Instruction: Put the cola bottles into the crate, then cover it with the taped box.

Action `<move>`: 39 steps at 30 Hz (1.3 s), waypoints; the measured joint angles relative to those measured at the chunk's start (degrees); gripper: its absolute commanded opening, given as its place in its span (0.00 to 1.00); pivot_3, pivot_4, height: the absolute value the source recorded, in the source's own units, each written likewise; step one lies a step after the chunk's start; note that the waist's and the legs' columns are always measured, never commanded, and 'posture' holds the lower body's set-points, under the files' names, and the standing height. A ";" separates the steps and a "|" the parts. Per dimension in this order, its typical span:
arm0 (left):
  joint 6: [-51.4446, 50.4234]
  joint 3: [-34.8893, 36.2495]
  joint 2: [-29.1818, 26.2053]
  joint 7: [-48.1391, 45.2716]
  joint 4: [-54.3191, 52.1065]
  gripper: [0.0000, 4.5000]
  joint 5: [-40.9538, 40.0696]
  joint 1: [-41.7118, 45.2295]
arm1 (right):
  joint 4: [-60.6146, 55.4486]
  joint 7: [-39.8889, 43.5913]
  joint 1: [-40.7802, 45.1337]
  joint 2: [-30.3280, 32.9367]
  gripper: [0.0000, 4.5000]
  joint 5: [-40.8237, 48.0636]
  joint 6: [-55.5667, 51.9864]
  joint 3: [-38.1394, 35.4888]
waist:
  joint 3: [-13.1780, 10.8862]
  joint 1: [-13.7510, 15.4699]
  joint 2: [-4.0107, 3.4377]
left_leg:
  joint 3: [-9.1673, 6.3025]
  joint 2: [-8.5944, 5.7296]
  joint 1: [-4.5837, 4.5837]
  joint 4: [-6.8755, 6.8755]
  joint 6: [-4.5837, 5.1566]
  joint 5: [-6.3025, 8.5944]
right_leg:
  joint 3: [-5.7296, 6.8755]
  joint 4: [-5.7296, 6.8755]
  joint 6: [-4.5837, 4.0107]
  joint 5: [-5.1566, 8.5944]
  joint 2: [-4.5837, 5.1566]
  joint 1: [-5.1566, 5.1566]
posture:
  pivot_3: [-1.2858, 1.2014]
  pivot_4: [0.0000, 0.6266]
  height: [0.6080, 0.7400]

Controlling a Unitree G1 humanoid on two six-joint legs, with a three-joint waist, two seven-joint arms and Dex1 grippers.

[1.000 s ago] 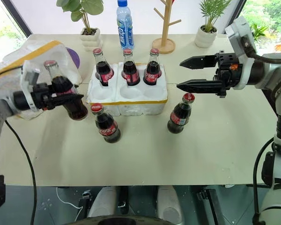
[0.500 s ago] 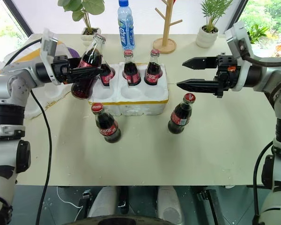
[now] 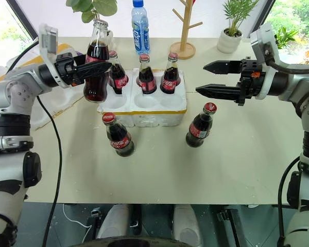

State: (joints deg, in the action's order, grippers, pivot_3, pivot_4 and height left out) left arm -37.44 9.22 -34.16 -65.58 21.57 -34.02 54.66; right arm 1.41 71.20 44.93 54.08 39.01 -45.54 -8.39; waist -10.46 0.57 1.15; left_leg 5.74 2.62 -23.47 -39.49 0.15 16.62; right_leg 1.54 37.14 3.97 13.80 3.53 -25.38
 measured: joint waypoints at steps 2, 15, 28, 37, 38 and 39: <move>0.29 0.82 1.17 1.61 -0.52 0.60 -0.36 -0.88 | 0.01 -0.09 0.00 0.00 1.00 0.00 0.01 0.00 | 0.00 -0.02 0.00 | 0.00 0.02 0.00 -0.02 0.00 0.00 | 0.00 0.02 0.00 0.00 -0.01 0.00 | 0.52 0.24 1.00; 20.26 2.09 11.94 11.34 2.84 0.60 4.96 -6.44 | -1.29 -1.93 -1.71 -0.14 1.00 1.04 -1.86 -0.02 | 0.00 0.10 0.01 | 0.01 0.03 -0.05 -0.23 0.03 0.02 | 0.01 0.03 0.01 -0.01 -0.01 0.03 | 0.52 0.24 1.00; 18.82 0.58 11.34 10.64 -2.42 0.98 5.66 -13.07 | -1.17 -2.81 -1.51 -0.39 1.00 1.74 -2.64 0.03 | 0.00 0.02 0.00 | 0.00 0.08 -0.05 -0.26 0.09 0.05 | 0.02 0.04 0.01 -0.01 -0.02 0.05 | 0.52 0.24 1.00; 10.95 0.71 7.47 9.50 -10.72 0.98 1.77 -17.29 | -0.24 -2.01 -0.60 -1.29 1.00 0.72 -1.26 1.73 | 0.01 0.01 -0.01 | -0.02 0.09 -0.05 -0.37 0.18 0.10 | 0.02 0.06 0.02 -0.01 -0.01 0.09 | 0.52 0.24 1.00; 8.90 0.85 5.55 8.70 -12.59 0.98 0.33 -17.24 | 0.62 -1.47 0.24 -1.25 1.00 0.04 -0.56 2.24 | 0.01 -0.04 -0.01 | -0.02 0.10 -0.05 -0.37 0.18 0.11 | 0.02 0.06 0.02 -0.01 -0.01 0.09 | 0.52 0.24 1.00; 6.79 1.11 3.36 7.83 -14.04 0.98 -1.20 -16.73 | 1.52 -0.86 1.09 -1.14 1.00 -0.68 0.18 2.68 | 0.01 -0.19 -0.02 | -0.03 0.10 -0.04 -0.37 0.19 0.11 | 0.01 0.07 0.02 -0.01 -0.03 0.09 | 0.52 0.24 1.00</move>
State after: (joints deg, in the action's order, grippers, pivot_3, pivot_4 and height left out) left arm -30.66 10.33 -30.80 -57.76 7.53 -35.22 37.93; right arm 2.93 70.34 46.02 52.94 38.33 -45.36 -5.71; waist -10.45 0.38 1.13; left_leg 5.71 2.73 -23.51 -39.87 0.34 16.73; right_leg 1.55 37.22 3.99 13.79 3.50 -25.29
